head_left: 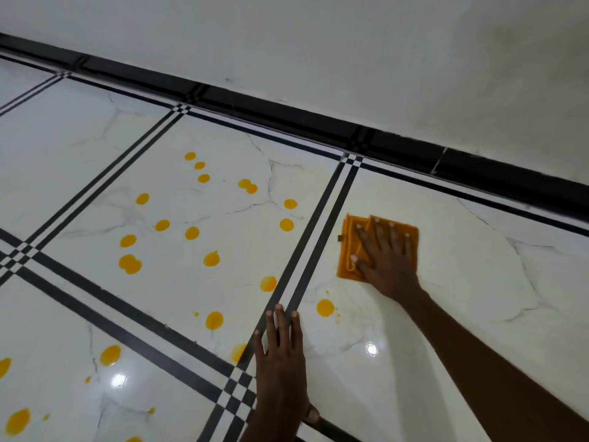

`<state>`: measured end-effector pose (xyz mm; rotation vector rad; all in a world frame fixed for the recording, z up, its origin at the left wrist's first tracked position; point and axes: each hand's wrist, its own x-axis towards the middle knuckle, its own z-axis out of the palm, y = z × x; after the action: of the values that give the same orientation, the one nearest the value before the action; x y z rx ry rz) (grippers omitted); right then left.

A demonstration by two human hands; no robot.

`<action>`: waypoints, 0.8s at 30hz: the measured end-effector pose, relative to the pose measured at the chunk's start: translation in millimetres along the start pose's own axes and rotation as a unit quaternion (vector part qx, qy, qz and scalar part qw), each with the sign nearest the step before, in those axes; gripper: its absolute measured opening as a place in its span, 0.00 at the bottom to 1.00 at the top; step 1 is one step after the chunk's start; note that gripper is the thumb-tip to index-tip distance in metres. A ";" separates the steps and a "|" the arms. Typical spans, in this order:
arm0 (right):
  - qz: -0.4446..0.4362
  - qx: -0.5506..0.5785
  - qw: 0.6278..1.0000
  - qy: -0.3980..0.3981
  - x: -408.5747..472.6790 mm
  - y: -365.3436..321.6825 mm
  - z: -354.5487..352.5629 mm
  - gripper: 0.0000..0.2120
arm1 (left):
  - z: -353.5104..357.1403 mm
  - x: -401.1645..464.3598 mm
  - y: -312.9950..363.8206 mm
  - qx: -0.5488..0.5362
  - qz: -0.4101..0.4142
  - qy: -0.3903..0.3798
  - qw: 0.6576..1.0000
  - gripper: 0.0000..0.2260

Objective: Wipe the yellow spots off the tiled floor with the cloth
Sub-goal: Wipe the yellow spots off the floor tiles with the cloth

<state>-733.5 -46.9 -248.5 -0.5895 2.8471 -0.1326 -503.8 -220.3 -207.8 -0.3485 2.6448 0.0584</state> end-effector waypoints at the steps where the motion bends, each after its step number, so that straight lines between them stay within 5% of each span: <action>1: 0.018 0.001 1.000 0.001 3.2 11.3 -4.7 0.40 | 2.7 1.9 -0.2 -0.006 0.000 0.018 1.000 0.44; 6: 0.092 0.036 0.995 -0.019 95.6 -11.9 -35.9 0.41 | 4.1 7.5 1.6 0.013 0.000 -0.024 1.000 0.55; 10: -0.007 -0.001 1.000 0.001 62.8 -71.7 -7.4 0.43 | -8.6 1.7 -1.9 0.015 0.017 -0.064 0.998 0.68; 13: -0.057 0.002 0.998 0.012 2.0 -46.1 11.1 0.39 | -10.5 0.7 -2.4 0.021 0.019 -0.062 0.998 0.70; 18: 0.032 -0.021 0.999 0.039 45.7 16.6 -7.8 0.42 | -7.6 1.0 -0.7 0.036 0.019 -0.050 0.998 0.72; 21: 0.063 0.035 0.997 0.038 67.0 -12.1 -14.4 0.42 | -6.5 1.3 -0.5 0.036 0.017 -0.049 0.998 0.73; 24: -0.005 0.000 0.998 0.061 20.7 -47.6 11.9 0.35 | -7.3 -1.3 -2.0 0.019 0.023 -0.039 0.999 0.71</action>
<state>-731.0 -99.3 -257.9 -0.6174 2.9623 -0.1753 -505.5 -222.7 -200.7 -0.2680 2.5728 0.0347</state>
